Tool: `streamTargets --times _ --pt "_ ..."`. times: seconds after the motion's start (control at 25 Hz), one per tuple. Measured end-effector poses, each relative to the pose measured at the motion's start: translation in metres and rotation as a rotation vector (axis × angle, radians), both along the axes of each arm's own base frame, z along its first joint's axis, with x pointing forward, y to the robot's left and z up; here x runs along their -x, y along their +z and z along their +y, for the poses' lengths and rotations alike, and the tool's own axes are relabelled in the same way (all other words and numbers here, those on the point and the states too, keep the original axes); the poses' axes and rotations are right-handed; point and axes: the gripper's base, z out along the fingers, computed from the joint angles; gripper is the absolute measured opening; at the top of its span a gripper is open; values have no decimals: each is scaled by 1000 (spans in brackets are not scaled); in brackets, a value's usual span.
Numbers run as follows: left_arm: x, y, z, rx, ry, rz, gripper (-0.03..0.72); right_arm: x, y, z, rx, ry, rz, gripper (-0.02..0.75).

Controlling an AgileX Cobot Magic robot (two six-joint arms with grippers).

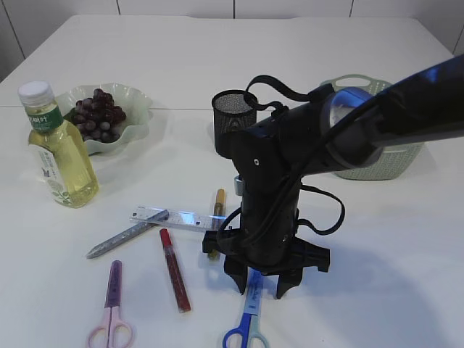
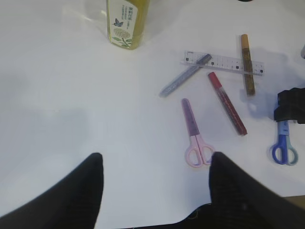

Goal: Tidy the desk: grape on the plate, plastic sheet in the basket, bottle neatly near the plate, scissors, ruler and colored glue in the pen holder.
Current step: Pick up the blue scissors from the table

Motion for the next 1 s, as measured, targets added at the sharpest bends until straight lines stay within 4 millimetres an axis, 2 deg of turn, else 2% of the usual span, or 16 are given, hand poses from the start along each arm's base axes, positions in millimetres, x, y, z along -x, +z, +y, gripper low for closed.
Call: streamTargets --times 1.0 --pt "0 0 0 -5 1 2 505 -1 -5 0 11 2 9 424"
